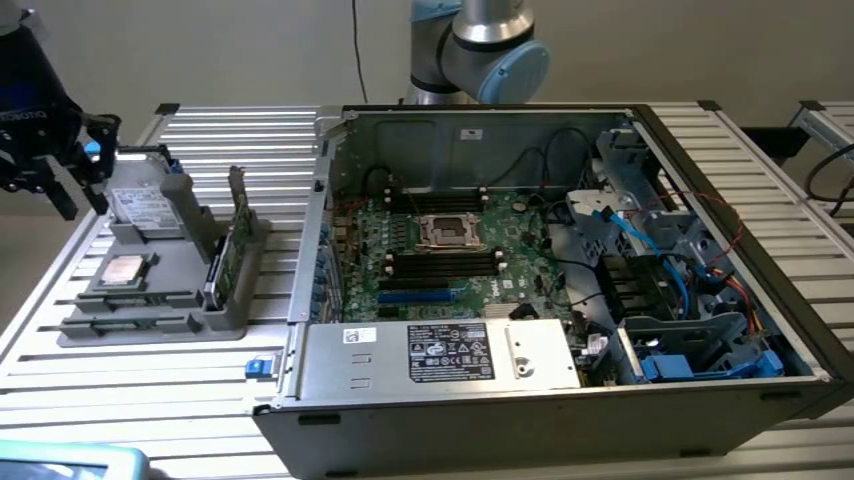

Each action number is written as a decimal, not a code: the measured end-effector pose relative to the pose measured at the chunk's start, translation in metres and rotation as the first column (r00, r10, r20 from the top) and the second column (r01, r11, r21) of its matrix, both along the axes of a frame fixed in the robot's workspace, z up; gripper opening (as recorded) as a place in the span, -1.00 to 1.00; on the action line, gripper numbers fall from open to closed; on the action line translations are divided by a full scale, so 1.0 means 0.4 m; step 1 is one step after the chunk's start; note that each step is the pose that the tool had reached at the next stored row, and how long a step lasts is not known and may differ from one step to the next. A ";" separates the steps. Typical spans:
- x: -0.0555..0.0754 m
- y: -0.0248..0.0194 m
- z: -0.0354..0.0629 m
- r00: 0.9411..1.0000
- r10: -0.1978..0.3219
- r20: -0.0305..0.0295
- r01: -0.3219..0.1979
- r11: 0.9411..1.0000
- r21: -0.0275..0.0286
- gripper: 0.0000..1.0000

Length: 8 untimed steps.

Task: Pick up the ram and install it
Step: 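Pick up the ram and move it above insertion slot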

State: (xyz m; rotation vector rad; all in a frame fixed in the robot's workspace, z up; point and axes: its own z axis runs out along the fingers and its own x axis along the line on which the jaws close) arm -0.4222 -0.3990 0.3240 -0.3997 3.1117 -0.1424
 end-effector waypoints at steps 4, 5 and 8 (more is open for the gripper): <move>0.000 0.000 -0.002 0.997 0.073 -0.007 -0.073 0.997 -0.001 -0.27; 0.000 0.000 -0.003 0.996 0.091 -0.008 -0.091 0.996 -0.001 -0.27; 0.000 0.000 -0.006 0.989 0.144 -0.011 -0.144 0.990 0.000 -0.27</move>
